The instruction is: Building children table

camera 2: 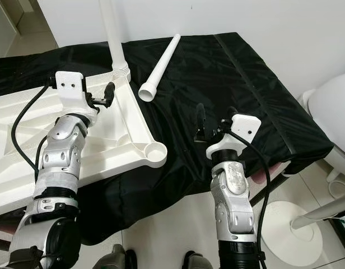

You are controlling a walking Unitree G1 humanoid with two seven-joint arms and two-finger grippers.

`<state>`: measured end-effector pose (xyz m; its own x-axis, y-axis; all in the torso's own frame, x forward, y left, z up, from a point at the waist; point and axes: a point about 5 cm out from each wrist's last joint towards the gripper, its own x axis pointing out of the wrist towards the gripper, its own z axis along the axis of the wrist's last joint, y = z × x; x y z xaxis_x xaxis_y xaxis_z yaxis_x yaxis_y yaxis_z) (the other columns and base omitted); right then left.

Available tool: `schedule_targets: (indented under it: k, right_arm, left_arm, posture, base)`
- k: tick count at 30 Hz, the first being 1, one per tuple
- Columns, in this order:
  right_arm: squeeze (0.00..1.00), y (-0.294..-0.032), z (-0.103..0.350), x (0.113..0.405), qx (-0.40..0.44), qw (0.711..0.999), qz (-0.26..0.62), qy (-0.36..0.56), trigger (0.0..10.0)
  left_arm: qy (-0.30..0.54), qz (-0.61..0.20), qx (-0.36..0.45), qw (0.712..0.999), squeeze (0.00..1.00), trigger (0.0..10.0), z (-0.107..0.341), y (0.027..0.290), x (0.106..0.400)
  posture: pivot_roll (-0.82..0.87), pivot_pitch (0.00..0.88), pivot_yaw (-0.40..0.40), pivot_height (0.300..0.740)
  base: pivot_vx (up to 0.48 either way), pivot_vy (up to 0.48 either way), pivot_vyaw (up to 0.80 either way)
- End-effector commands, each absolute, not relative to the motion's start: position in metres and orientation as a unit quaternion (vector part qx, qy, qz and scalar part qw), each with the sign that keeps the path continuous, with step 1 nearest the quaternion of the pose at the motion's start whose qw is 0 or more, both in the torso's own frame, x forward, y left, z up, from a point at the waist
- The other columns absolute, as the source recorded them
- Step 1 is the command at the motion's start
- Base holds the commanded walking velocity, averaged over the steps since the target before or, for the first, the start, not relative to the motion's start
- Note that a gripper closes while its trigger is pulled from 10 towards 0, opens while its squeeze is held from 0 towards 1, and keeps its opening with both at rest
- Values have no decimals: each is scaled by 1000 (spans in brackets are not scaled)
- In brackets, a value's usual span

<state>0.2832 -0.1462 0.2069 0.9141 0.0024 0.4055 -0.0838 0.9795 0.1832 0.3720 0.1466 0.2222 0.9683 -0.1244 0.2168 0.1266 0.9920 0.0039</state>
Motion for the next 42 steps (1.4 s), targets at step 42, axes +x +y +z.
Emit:
schedule_targets:
  k: [42]
  right_arm:
    - [0, -142, 233, 248, 98, 968, 42, -229, 10000]
  left_arm:
    - [-118, -93, 274, 950, 0, 10000, 250, 119, 416]
  posture:
    - [-111, 345, 117, 740]
  base:
    - [0, 0, 0]
